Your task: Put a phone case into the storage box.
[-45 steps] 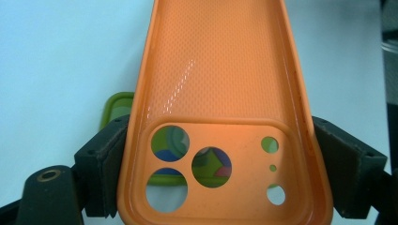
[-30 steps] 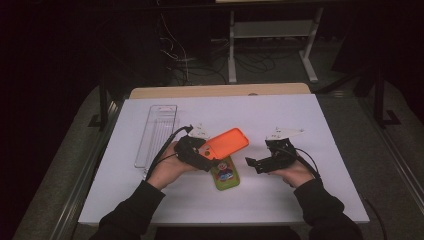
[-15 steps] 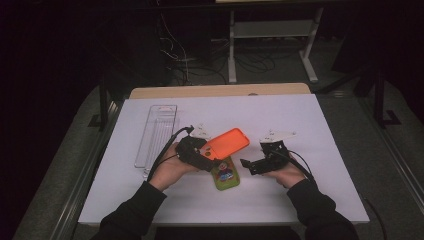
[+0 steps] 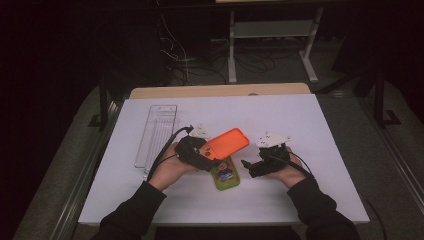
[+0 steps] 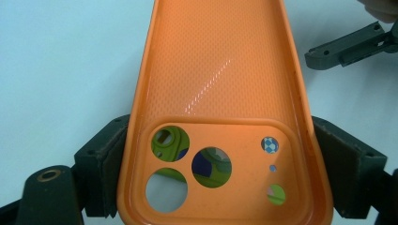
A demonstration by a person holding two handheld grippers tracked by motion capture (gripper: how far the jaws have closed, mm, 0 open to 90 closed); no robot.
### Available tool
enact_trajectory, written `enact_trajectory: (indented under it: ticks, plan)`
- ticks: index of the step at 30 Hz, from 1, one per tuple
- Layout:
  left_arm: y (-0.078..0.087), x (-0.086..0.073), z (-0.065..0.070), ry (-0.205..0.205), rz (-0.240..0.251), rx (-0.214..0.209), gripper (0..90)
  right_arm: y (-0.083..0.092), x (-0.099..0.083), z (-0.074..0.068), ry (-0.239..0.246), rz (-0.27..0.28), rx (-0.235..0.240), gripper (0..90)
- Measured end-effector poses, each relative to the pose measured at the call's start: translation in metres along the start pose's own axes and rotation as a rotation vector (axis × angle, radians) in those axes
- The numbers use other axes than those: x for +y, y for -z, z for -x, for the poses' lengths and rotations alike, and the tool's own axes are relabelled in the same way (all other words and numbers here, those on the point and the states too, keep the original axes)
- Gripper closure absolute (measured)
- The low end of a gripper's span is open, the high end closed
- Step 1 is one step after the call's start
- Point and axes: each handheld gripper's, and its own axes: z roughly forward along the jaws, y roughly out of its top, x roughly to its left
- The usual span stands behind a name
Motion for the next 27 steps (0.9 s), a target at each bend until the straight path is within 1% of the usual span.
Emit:
enact_trajectory:
  ticks: [5, 7, 11, 12, 15, 17, 18, 19, 20, 23, 24, 25, 27]
  plan:
    - [0.0, 0.0, 0.001, -0.001, -0.007, -0.004, 15.7, 0.002, 0.001, -0.003, 0.057, 0.003, -0.03, 0.0]
    - [-0.001, 0.0, 0.001, 0.0, -0.006, -0.004, 15.7, 0.003, 0.002, -0.004, 0.087, 0.011, -0.048, 0.0]
    - [-0.002, 0.0, 0.001, -0.001, -0.004, -0.005, 15.8, 0.003, 0.002, -0.007, 0.131, 0.017, -0.075, 0.0]
    - [-0.002, 0.0, 0.001, -0.001, -0.003, -0.005, 15.8, 0.003, 0.002, -0.008, 0.141, 0.018, -0.076, 0.0]
    - [-0.002, 0.0, 0.001, -0.001, -0.004, -0.004, 15.8, 0.003, 0.002, -0.01, 0.188, 0.025, -0.098, 0.0]
    - [-0.001, 0.0, 0.001, -0.003, -0.007, -0.006, 15.8, 0.003, 0.002, -0.011, 0.196, 0.028, -0.106, 0.0]
    - [-0.001, 0.0, 0.002, 0.0, -0.004, -0.008, 15.8, 0.003, 0.002, -0.012, 0.21, 0.037, -0.117, 0.0]
    - [-0.002, 0.0, 0.002, -0.002, -0.003, -0.009, 15.8, 0.003, 0.002, -0.013, 0.237, 0.042, -0.132, 0.0]
    - [-0.001, 0.0, 0.002, -0.01, -0.007, -0.006, 15.8, 0.003, 0.002, -0.014, 0.256, 0.043, -0.142, 0.0]
    - [-0.001, 0.0, 0.002, -0.016, -0.012, -0.01, 15.8, 0.003, 0.001, -0.017, 0.299, 0.058, -0.163, 0.0]
    - [-0.001, 0.0, 0.002, -0.018, -0.012, -0.01, 15.8, 0.003, 0.001, -0.018, 0.305, 0.058, -0.166, 0.0]
    - [-0.001, 0.0, 0.001, -0.028, -0.012, -0.01, 15.8, 0.003, 0.001, -0.019, 0.32, 0.055, -0.173, 0.0]
    - [-0.001, 0.0, 0.001, -0.025, -0.011, -0.009, 15.8, 0.003, 0.001, -0.021, 0.354, 0.049, -0.191, 0.0]
